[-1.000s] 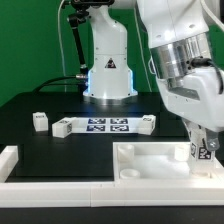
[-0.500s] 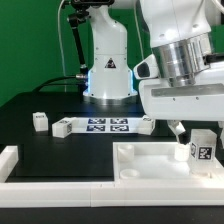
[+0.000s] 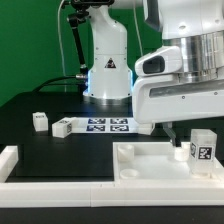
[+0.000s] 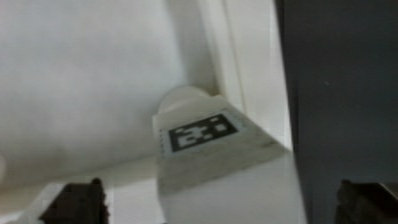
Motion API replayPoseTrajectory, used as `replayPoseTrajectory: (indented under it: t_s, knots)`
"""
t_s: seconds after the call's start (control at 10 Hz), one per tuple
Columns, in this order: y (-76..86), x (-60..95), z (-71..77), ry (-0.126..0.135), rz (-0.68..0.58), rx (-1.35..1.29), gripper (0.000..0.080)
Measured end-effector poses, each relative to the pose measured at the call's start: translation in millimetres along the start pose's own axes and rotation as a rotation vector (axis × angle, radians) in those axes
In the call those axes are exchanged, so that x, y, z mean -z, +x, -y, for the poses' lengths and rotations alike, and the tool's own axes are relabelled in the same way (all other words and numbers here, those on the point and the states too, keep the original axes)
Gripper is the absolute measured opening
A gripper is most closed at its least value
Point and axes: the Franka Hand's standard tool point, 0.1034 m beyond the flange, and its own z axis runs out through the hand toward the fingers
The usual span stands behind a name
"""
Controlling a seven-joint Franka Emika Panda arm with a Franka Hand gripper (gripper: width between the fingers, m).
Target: Assemble square table
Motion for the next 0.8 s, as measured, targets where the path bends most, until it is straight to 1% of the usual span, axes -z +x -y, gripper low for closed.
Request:
replayPoseTrajectory:
  t_s: [0.1,0.2,0.3,0.4,0.5,0.8]
  knots:
    - [0.7,-1.2,-2.2,0.000,-0.009,-0.023,0.0649]
    - [0.4,-1.2,-0.5,0.001,-0.009,-0.046,0.0525]
    - [0.3,-1.4,-0.6,0.000,-0.009,-0.052,0.0525]
    - [0.0,-1.8,0.1,0.002,-0.008,-0.118,0.0388]
    - [-0.1,-1.9,-0.1,0.002,-0.007,-0.185,0.0290]
    - [0.0,-2.3,-0.8,0.007,-0.005,-0.412,0.0291]
